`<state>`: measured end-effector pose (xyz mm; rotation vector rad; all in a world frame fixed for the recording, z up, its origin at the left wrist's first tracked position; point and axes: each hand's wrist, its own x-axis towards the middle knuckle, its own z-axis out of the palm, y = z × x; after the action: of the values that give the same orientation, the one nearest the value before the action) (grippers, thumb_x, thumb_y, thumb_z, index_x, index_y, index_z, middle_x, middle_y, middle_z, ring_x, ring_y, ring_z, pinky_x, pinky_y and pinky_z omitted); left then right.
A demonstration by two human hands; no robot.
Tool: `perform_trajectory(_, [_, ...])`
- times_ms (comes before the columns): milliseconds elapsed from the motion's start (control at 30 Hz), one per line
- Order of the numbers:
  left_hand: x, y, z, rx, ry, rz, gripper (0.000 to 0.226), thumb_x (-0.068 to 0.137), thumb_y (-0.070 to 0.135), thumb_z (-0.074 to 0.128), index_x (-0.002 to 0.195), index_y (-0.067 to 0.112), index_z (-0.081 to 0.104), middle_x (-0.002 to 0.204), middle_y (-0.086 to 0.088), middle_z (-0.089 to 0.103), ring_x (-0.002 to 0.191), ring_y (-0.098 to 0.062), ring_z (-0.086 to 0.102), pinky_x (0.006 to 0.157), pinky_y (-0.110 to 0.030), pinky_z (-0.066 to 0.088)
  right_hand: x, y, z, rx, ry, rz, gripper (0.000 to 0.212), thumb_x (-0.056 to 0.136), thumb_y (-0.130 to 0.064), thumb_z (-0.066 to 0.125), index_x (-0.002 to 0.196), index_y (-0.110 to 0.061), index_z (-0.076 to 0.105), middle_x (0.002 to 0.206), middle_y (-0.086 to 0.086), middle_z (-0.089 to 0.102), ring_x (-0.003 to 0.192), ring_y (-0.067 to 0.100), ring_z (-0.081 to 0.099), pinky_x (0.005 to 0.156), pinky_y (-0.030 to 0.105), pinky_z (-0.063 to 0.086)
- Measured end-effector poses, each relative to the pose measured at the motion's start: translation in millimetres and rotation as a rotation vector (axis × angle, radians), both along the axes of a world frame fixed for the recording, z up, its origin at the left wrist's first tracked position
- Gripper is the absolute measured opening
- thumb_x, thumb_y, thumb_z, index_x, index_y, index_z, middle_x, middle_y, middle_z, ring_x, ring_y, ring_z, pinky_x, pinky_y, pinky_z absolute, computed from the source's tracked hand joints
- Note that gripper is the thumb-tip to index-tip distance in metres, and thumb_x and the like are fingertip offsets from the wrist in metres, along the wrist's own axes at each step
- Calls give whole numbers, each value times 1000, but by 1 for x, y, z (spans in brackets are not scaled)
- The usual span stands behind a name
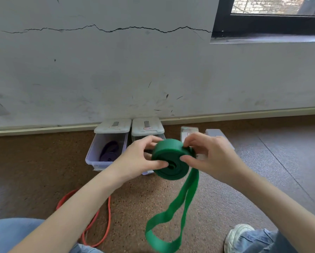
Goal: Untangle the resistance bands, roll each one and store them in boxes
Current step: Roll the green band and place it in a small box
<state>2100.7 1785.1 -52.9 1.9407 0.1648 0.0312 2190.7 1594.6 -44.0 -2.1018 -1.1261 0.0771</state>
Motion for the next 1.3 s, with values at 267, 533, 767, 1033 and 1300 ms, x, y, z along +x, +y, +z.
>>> perform_trajectory(267, [-4,4,13,-395,-40,-37,43,63,12,77,104,23,69,103,1,73,93,-19,70,73,-26,57,-3,4,5,377,379,-17,33,60,-36,76,84,-24,57,91,-1,68,86,14,67,76,31,58])
perform_trajectory(533, [1,3,8,-717,-30,115,43,61,13,74,103,15,67,104,-7,72,92,-24,70,72,-31,58,-7,10,-1,466,539,-12,29,74,-14,73,85,-20,48,92,9,68,80,16,68,68,27,55])
perform_trajectory(767, [-2,7,10,24,30,-131,39,72,12,78,102,34,66,98,20,70,85,-6,69,72,-11,51,0,1,-4,33,207,52,43,73,-9,76,86,-40,49,98,-6,67,95,14,66,79,35,58])
perform_trajectory(1033, [-5,21,18,-631,-36,46,30,64,8,71,91,19,75,101,-7,73,89,-21,71,64,-26,57,-9,6,-9,496,649,0,31,66,-27,73,90,-20,53,95,3,70,91,22,68,76,28,55])
perform_trajectory(1300, [-2,14,3,-525,66,-48,41,72,9,75,111,16,64,113,-5,69,104,-24,66,83,-31,56,-1,1,1,468,556,-18,24,68,-19,76,90,-21,67,92,6,71,88,27,67,80,36,57])
